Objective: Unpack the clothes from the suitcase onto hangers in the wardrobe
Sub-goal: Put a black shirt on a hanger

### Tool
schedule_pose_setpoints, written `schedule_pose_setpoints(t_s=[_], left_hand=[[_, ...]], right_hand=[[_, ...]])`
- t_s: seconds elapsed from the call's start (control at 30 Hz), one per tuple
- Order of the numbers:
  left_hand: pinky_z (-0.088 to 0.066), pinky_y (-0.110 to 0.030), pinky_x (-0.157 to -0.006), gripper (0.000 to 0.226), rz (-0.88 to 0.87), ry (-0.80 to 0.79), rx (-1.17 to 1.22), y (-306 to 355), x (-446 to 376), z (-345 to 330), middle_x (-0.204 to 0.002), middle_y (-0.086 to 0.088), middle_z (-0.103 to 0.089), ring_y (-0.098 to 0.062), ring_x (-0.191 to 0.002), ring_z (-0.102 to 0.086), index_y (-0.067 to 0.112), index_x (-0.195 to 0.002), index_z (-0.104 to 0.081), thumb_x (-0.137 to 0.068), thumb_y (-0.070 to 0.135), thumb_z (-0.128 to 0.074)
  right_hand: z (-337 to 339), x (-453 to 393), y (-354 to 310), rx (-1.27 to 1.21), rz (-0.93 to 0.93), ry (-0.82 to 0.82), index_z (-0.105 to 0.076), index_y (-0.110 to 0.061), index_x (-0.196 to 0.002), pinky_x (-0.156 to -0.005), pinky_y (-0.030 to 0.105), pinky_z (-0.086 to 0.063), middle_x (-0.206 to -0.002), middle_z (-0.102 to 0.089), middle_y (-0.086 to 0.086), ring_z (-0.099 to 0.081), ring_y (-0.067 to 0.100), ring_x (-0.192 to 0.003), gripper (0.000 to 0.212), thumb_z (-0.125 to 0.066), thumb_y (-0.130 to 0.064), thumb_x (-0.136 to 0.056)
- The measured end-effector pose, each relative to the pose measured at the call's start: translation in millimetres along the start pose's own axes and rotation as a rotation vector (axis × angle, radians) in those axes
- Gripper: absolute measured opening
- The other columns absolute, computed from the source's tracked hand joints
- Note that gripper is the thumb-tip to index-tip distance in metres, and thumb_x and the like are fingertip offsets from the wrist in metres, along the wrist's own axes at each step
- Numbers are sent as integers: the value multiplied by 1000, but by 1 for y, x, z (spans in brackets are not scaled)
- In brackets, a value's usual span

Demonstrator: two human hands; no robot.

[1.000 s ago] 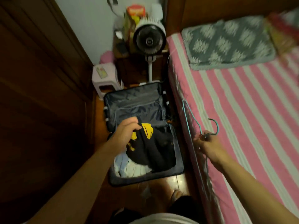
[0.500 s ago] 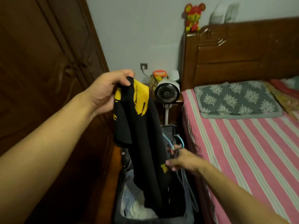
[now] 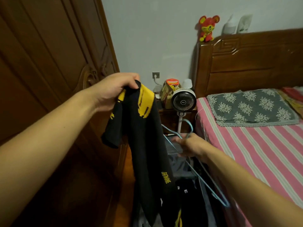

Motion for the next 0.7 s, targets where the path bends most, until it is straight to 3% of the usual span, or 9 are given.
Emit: schedule_pose_setpoints(t_s=[0.1, 0.23, 0.37, 0.5, 0.53, 0.63, 0.7], left_hand=[[-36, -21, -46, 12, -13, -154, -64, 1, 4, -10, -56, 1, -37, -10, -49, -39, 15, -65, -40, -72, 9, -48], [-36, -22, -48, 13, -19, -217, -82, 8, 13, -2, -56, 2, -37, -11, -50, -38, 13, -68, -35, -73, 8, -45], [-34, -21, -45, 22, -12, -64, -138, 9, 22, 48, -59, 1, -34, -10, -50, -36, 15, -66, -35, -81, 0, -42], [-30, -23, -46, 27, 65, 75, -249, -16, 34, 97, -64, -3, -34, -12, -53, -37, 17, -65, -40, -84, 0, -45], [-30, -22, -45, 29, 79, 107, -260, -24, 37, 106, -64, -3, -34, -11, -52, -37, 17, -66, -39, -87, -3, -44], [-33, -22, -46, 31, 59, 193, -219, -40, 42, 122, -62, 0, -38, -9, -52, -41, 18, -67, -41, -92, -1, -44], [-33, -26, -51, 32, 26, 298, -199, -47, 43, 137, -61, 2, -41, -9, -55, -43, 20, -66, -44, -92, 1, -47]], right_hand=[[-56, 2, -42, -210, 182, -112, -65, -15, -111, -72, 25, -52, -85, -71, -2, -68, 11, -81, 27, -39, -10, -106], [-108, 15, -50, -255, 277, -289, -58, -10, -129, -83, 24, -50, -103, -69, 1, -65, 11, -93, 31, -40, -4, -104], [-126, 23, -31, -125, 210, -446, -58, -15, -134, -96, 31, -47, -126, -66, 7, -61, 19, -116, 33, -45, -13, -104], [-105, 21, -13, -6, 105, -445, -55, -8, -139, -112, 48, -39, -141, -55, 19, -50, 34, -134, 38, -51, -21, -103], [-101, 22, -10, 67, 94, -444, -55, -7, -137, -113, 47, -38, -141, -56, 17, -49, 34, -135, 37, -51, -21, -104], [-90, 28, -7, 292, 70, -393, -57, -11, -134, -105, 28, -42, -135, -63, 0, -56, 13, -129, 33, -43, -23, -107], [-85, 30, -9, 335, 72, -370, -57, -12, -132, -104, 28, -45, -131, -66, 0, -59, 13, -125, 30, -44, -22, -106]])
Point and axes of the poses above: each hand's wrist, its own x-axis away from the middle knuckle, its own z-axis out of the back of the hand, y = z × x, the point moved 7 cm from there along -x, towards the middle knuckle
